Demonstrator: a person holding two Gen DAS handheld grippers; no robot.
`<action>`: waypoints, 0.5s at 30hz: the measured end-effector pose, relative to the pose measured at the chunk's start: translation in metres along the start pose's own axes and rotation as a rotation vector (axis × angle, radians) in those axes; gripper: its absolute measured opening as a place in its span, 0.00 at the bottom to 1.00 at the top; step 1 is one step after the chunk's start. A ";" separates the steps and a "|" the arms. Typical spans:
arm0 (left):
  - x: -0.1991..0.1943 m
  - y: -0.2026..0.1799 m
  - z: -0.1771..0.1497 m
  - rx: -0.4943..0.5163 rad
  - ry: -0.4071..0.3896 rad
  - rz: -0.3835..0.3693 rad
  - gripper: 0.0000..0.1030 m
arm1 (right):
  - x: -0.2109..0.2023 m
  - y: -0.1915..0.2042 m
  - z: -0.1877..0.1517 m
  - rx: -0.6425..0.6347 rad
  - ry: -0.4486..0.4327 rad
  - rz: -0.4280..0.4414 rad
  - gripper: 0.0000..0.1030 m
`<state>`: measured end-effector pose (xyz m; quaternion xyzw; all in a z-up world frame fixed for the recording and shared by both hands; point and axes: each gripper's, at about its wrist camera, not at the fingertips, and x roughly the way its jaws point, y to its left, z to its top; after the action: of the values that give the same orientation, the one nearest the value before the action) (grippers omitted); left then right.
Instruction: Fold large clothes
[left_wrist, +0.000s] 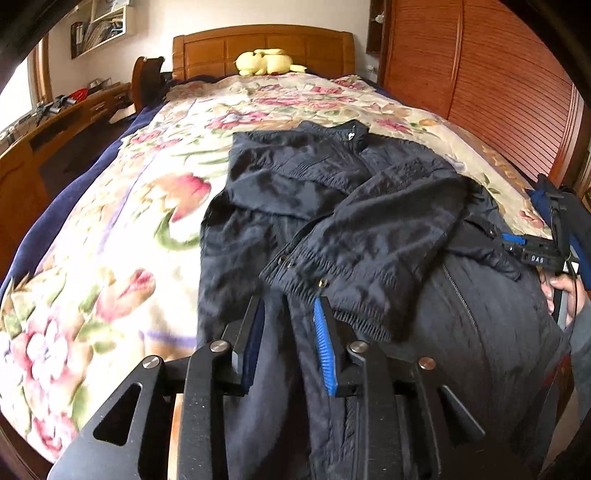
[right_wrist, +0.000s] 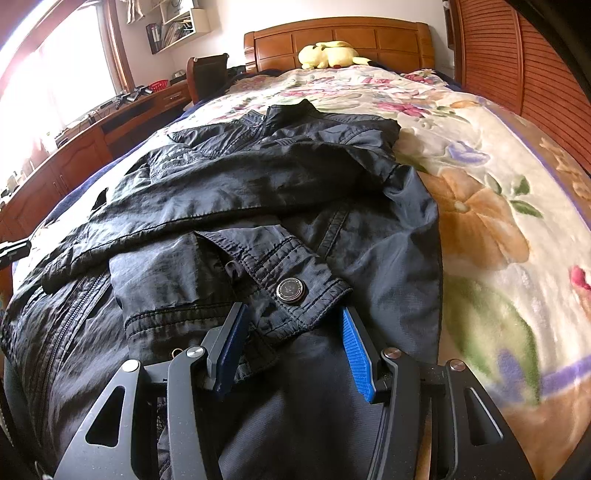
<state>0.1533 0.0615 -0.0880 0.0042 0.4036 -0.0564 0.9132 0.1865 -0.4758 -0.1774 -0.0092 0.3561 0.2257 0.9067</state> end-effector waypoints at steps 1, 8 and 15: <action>-0.002 0.001 -0.003 -0.006 0.005 0.007 0.28 | -0.002 -0.001 0.002 0.005 0.003 -0.005 0.51; -0.010 0.006 -0.013 0.002 -0.002 0.004 0.32 | -0.020 -0.010 0.034 -0.030 -0.060 -0.106 0.51; -0.006 0.017 -0.015 -0.029 -0.024 -0.031 0.33 | 0.041 -0.027 0.088 -0.102 0.056 -0.269 0.44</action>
<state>0.1398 0.0801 -0.0944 -0.0162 0.3934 -0.0648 0.9169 0.2807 -0.4675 -0.1425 -0.1089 0.3649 0.1197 0.9169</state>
